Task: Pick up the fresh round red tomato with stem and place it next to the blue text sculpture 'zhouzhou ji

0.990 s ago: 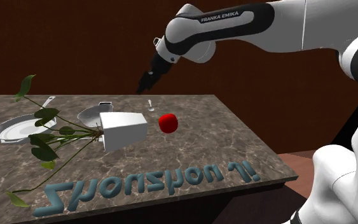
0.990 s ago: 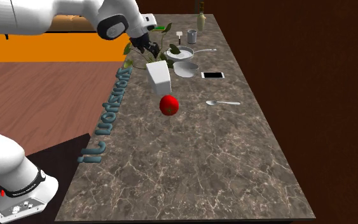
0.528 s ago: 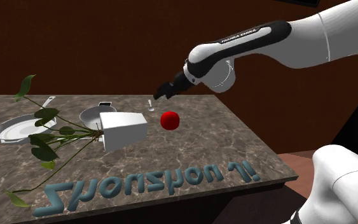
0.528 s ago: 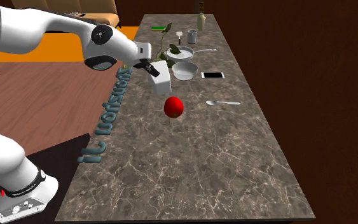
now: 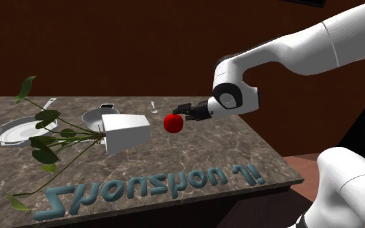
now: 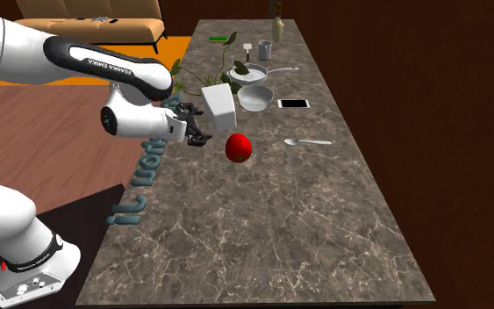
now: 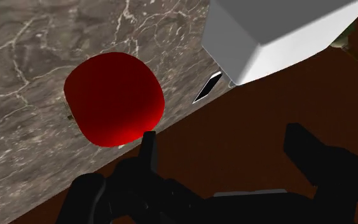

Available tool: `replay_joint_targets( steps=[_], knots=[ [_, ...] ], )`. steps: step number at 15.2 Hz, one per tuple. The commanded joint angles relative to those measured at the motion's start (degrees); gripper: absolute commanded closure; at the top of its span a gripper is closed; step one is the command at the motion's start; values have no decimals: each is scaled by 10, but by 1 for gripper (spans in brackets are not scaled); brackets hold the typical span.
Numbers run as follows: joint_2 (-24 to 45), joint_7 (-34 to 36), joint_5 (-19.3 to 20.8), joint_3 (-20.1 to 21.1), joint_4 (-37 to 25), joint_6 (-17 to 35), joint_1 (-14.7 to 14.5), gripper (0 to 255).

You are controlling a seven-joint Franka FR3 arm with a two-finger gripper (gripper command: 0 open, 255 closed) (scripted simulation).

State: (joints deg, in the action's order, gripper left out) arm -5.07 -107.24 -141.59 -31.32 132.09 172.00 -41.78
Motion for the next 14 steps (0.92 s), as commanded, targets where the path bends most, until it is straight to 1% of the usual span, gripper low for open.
replay_joint_targets(
  steps=[1, 8, 14],
  knots=[
    [2, -145, -174, 17, 15, -29, 36, 0],
    [83, -82, -146, 13, -36, -57, 28, 0],
    [83, -82, -146, 14, -36, -57, 28, 0]
  ],
)
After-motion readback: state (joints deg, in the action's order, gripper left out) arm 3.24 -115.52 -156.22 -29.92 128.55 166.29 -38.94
